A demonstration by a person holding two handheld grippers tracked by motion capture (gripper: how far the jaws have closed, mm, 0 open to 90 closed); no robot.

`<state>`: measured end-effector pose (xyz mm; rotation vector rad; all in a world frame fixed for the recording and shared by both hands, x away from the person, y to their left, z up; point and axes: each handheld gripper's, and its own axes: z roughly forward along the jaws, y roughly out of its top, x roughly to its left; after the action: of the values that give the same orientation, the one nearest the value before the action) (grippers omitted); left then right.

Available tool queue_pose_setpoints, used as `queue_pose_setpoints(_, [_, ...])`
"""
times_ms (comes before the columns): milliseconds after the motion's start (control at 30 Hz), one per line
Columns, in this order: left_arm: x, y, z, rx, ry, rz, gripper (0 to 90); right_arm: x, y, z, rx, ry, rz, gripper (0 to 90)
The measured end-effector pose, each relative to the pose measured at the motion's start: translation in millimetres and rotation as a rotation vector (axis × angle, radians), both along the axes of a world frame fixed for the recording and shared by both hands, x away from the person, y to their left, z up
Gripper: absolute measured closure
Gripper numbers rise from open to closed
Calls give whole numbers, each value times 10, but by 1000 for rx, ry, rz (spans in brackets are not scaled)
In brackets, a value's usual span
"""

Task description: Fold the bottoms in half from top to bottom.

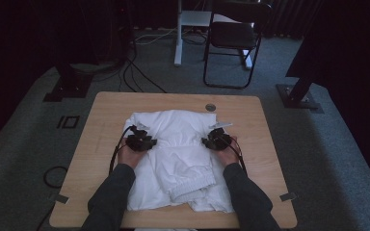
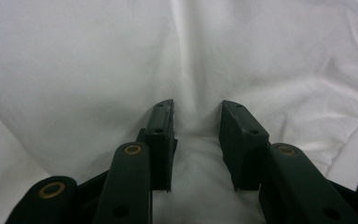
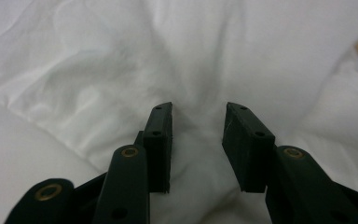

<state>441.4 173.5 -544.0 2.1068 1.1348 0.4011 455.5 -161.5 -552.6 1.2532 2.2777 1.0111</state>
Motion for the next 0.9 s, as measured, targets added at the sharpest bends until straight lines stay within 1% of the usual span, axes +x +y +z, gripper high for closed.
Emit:
queue_pose_setpoints(33, [-34,5,-9,-14,3,-3,658,-57,-23,-11,2,-7,5,625])
queue_pose_setpoints(133, [-179,-1,-29,-34,2,-20,662,-243,-118,-54,31,-31,20,631])
queue_pose_setpoints(233, [-356,-35,-37,-38,5,-43,662,-429,-196,-64,38,-29,33,631])
queue_pose_setpoints(333, [-564,-87,-47,-32,0,-47,662,-599,-238,-62,29,-22,45,631])
queue_pose_setpoints(400, [-707,-105,-61,-45,0,-58,662,-698,-260,-57,23,-16,55,632])
queue_pose_setpoints(467, [-831,-88,-67,-71,23,-85,661,-793,-283,-61,33,-9,57,632])
queue_pose_setpoints(500, [-882,-77,-61,-87,44,-97,660,-837,-292,-64,33,-10,63,632])
queue_pose_setpoints(567, [-948,-40,-34,-93,72,-123,658,-904,-301,-70,38,-11,74,632])
queue_pose_setpoints(600, [-962,-18,-4,-88,63,-126,656,-922,-307,-71,43,-8,79,632])
queue_pose_setpoints(633, [-958,12,43,-79,32,-111,643,-929,-308,-71,45,-5,82,632])
queue_pose_setpoints(667, [-934,50,102,-79,-3,-79,611,-927,-309,-69,45,-4,83,633])
queue_pose_setpoints(700, [-885,97,169,-91,-26,-47,586,-921,-311,-69,48,-2,83,636])
queue_pose_setpoints(767, [-748,191,314,-126,-68,21,562,-912,-325,-71,63,6,82,640])
queue_pose_setpoints(833, [-580,268,444,-138,-115,99,520,-906,-345,-77,83,12,81,640])
queue_pose_setpoints(867, [-481,304,490,-152,-123,136,493,-902,-357,-80,92,15,81,644])
queue_pose_setpoints(900, [-378,333,519,-165,-120,165,461,-896,-367,-83,100,17,83,646])
